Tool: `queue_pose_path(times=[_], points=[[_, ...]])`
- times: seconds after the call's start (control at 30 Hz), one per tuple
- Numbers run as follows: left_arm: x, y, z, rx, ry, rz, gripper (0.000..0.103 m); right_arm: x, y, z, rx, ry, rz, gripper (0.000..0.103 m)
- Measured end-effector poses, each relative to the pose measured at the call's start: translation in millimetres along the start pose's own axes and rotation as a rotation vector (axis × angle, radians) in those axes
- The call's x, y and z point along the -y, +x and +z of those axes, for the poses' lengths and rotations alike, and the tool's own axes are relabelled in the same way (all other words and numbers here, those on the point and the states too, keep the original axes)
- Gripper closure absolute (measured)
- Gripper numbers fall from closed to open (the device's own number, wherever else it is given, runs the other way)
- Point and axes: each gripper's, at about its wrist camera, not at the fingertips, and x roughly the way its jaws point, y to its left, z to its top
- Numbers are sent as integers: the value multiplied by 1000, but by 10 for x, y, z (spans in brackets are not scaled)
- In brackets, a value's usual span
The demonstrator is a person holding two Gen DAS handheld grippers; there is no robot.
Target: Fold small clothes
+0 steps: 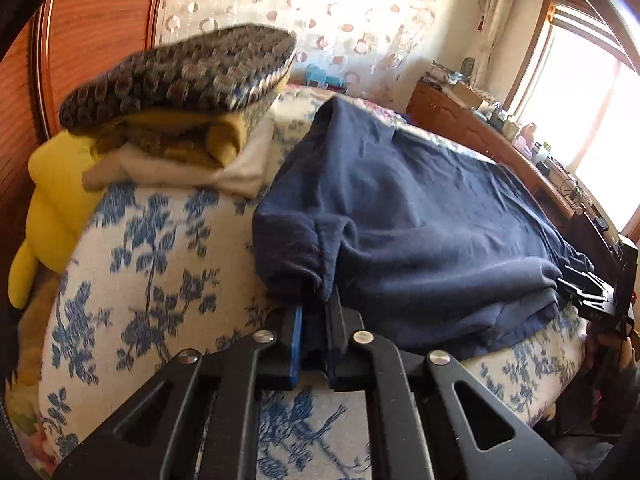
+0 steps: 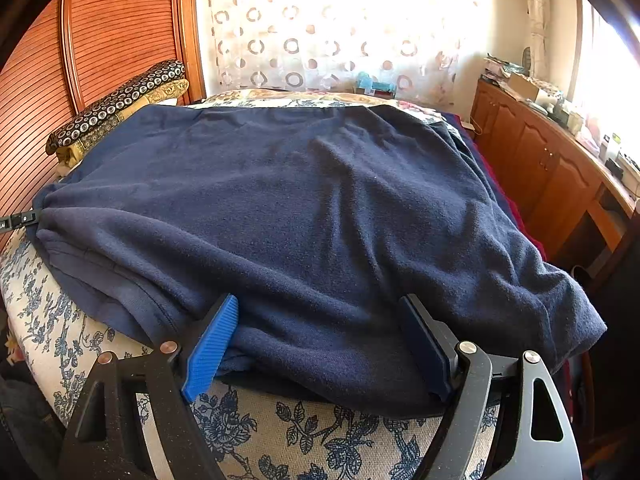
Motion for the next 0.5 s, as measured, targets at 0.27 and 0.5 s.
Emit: queue_pose_path(times=[0.27, 0.5], points=[[632, -265, 462, 142, 94, -128, 96, 133, -179, -38, 36, 42, 27, 20], [1589, -227, 903, 187, 246, -293, 96, 341, -499, -119, 95, 69, -4, 20]])
